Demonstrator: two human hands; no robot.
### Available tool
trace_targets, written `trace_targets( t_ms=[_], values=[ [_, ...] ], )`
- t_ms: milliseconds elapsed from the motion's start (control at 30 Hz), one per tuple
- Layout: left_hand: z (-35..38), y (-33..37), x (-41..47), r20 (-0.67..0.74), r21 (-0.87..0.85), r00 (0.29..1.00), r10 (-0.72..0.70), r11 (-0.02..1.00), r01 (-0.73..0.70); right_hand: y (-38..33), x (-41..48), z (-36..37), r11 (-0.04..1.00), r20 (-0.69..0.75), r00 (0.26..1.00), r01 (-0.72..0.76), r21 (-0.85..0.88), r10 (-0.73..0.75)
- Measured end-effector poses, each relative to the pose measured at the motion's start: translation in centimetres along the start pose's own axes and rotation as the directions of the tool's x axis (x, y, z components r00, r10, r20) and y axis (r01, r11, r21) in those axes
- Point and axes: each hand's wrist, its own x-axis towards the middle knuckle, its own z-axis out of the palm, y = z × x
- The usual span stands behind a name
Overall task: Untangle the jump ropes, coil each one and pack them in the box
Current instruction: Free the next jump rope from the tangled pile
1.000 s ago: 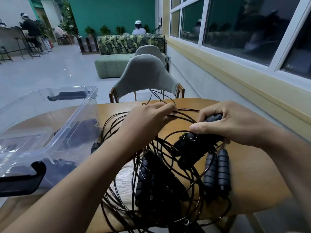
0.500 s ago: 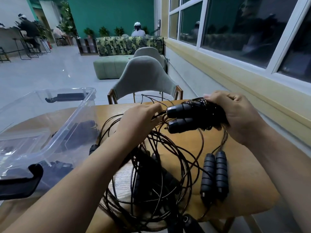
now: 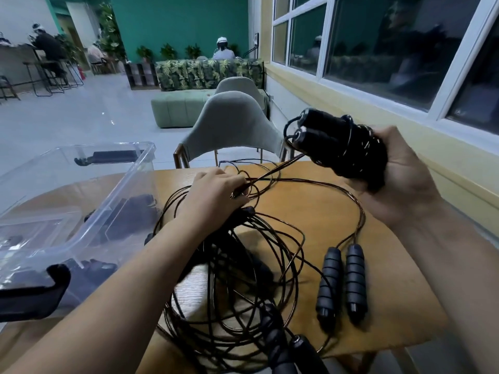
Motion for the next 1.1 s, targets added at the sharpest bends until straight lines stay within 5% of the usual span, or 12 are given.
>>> trace_targets(
  t_ms=[133, 267, 367, 600, 733, 900, 1100],
  values=[
    [0.3, 0.0, 0.1, 0.004, -0.017, 0.999, -0.041, 0.999, 0.041, 0.2, -0.5, 0.8, 0.991, -0.062, 0.992, 0.108, -0.076, -0.113],
    [0.2, 0.0, 0.6, 0.030, -0.223, 0.994, -0.110, 0.968, 0.114, 0.0, -1.0, 1.5, 0.982, 0.000, 0.987, 0.157, -0.104, -0.158],
    [0.1, 0.3, 0.1, 0.190, -0.383, 0.973, -0.133, 0.902, 0.198, -0.2, -1.0, 1.3, 0.975, 0.004, 0.984, 0.179, -0.129, -0.180],
    [1.0, 0.5, -0.8, 0.376, -0.017, 0.911, -0.169, 0.982, 0.190, 0.0, -0.6, 0.4, 0.956, -0.103, 0.970, 0.193, -0.222, -0.220],
    [1.3, 1.0, -0.8, 0.415, -0.038, 0.896, -0.161, 0.980, 0.194, 0.0, -0.7, 0.0, 0.952, -0.104, 0.971, 0.186, -0.243, -0.216],
    [1.9, 1.6, -0.7, 0.354, 0.024, 0.923, -0.153, 0.988, 0.154, -0.4, -0.3, 0.0, 0.948, -0.135, 0.963, 0.192, -0.254, -0.232],
    [0.6, -0.1, 1.6, 0.003, -0.001, 0.979, -0.203, 0.979, 0.203, -2.4, 2.7, 0.5, 0.924, -0.160, 0.942, 0.238, -0.300, -0.295]
  ],
)
